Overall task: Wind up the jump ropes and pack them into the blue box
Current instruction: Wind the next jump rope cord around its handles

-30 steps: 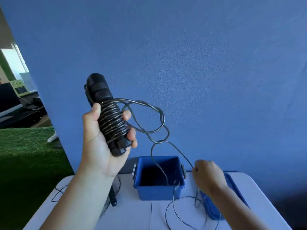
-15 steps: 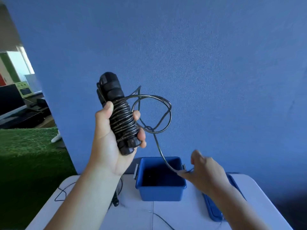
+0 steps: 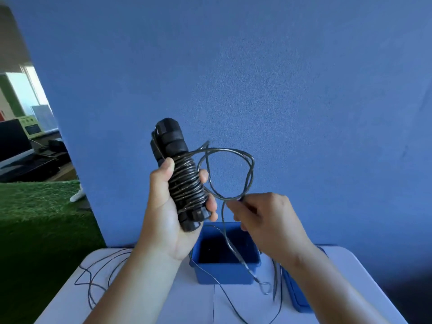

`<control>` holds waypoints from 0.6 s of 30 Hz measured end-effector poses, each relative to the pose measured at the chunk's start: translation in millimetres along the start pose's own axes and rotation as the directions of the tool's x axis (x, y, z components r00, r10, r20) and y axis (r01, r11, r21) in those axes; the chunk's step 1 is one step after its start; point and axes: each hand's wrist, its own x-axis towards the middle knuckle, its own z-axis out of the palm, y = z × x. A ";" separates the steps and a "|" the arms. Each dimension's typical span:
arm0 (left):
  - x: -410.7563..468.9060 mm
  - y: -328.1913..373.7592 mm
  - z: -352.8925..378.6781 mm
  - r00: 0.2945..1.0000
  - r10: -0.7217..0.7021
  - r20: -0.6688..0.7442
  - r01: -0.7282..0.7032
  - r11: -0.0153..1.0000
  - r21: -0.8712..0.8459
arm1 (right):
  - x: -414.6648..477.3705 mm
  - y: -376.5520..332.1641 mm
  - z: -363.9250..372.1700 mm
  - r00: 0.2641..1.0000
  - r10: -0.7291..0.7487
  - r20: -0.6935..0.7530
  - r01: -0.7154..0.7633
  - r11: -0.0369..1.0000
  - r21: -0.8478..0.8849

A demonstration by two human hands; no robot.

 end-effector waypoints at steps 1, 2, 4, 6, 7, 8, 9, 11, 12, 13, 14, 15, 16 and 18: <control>1.0 3.9 -1.6 1.000 0.020 -0.009 -0.020 1.000 0.006 | -3.4 10.3 3.9 1.000 0.015 -0.018 -0.014 1.000 0.017; 1.8 8.1 -3.1 0.999 0.041 -0.012 -0.041 0.999 0.014 | -6.6 22.8 9.1 0.998 0.055 -0.024 -0.055 0.998 0.005; 3.0 14.6 -5.9 0.998 0.066 -0.013 -0.065 0.998 0.025 | -12.1 56.9 22.7 0.974 0.224 0.035 -0.217 0.967 -0.130; 3.1 19.5 -7.6 0.996 0.085 -0.013 -0.085 0.996 0.010 | -20.6 94.9 39.0 0.898 0.423 0.121 -0.365 0.870 -0.333; 3.2 22.1 -7.4 0.995 0.101 -0.012 -0.101 0.995 0.002 | -26.7 113.4 46.1 0.848 0.504 0.164 -0.409 0.819 -0.402; 3.0 25.0 -7.2 0.993 0.117 -0.014 -0.117 0.993 0.003 | -34.3 128.9 51.5 0.796 0.571 0.202 -0.436 0.772 -0.463; 2.9 27.7 -6.6 0.992 0.129 -0.017 -0.128 0.992 0.013 | -42.6 141.5 53.9 0.743 0.628 0.232 -0.452 0.726 -0.519; 1.4 30.4 -5.7 0.992 0.126 -0.014 -0.125 0.992 0.033 | -57.5 159.1 52.5 0.654 0.714 0.249 -0.465 0.639 -0.612; 0.3 29.9 -5.5 0.994 0.113 -0.012 -0.112 0.993 0.037 | -61.9 162.5 50.0 0.618 0.746 0.247 -0.481 0.608 -0.632; -0.6 28.2 -5.6 0.995 0.096 -0.009 -0.096 0.995 0.035 | -64.3 165.6 48.6 0.597 0.762 0.248 -0.489 0.592 -0.640; -1.6 25.5 -5.4 0.997 0.078 -0.008 -0.078 0.997 0.029 | -64.3 165.5 46.5 0.590 0.766 0.258 -0.490 0.592 -0.640; -2.6 22.6 -5.0 0.998 0.060 -0.011 -0.059 0.998 0.024 | -62.4 165.6 45.0 0.588 0.764 0.265 -0.484 0.595 -0.641; -3.4 20.0 -4.8 0.999 0.044 -0.017 -0.044 0.999 0.021 | -60.1 162.6 43.4 0.583 0.766 0.269 -0.480 0.593 -0.647; -4.2 16.6 -4.0 0.999 0.025 -0.025 -0.024 0.999 0.022 | -54.1 154.2 39.0 0.616 0.733 0.288 -0.423 0.617 -0.664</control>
